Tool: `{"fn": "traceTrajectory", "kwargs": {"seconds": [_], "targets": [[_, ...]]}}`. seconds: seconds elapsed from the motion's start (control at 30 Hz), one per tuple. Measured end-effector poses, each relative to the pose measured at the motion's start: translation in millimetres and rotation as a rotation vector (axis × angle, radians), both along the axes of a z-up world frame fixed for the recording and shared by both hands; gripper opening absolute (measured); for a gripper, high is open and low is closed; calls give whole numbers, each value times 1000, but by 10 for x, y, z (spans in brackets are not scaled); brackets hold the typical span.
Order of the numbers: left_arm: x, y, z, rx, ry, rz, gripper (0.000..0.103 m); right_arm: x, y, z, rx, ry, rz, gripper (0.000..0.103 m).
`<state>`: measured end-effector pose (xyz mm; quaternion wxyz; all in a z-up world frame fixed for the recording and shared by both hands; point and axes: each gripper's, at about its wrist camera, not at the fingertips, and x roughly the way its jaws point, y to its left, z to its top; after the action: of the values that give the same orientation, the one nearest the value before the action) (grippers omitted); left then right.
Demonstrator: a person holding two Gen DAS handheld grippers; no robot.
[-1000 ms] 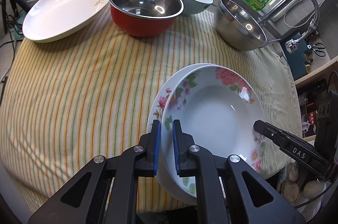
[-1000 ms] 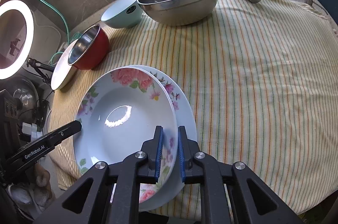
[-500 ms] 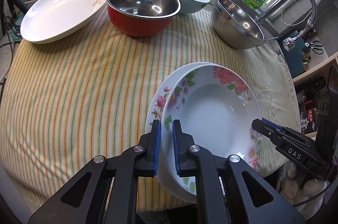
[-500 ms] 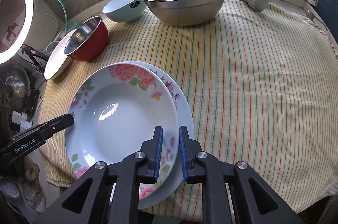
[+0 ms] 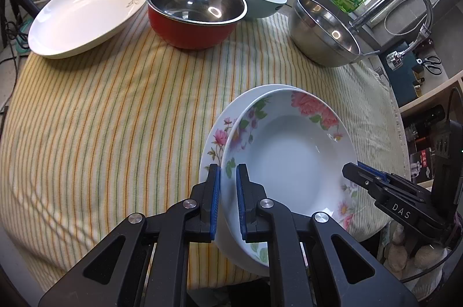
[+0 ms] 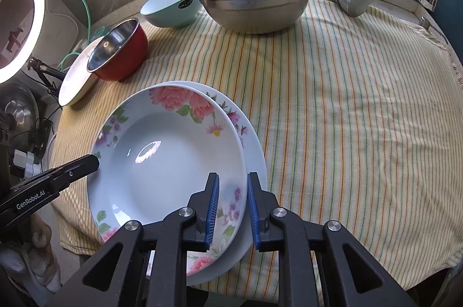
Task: Organize plates and bowls
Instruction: 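Open the left tool while the right tool opens, releasing the stacked plates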
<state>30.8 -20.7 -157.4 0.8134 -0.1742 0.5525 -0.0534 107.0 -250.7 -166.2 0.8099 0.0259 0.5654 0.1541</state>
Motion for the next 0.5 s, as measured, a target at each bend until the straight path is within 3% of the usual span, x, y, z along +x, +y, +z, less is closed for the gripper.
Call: {"fn": "traceTrajectory", "kwargs": {"seconds": [0.5], "targets": [[-149, 489, 174, -23, -48, 97, 9, 5, 103, 273, 17, -55, -37, 24]]}}
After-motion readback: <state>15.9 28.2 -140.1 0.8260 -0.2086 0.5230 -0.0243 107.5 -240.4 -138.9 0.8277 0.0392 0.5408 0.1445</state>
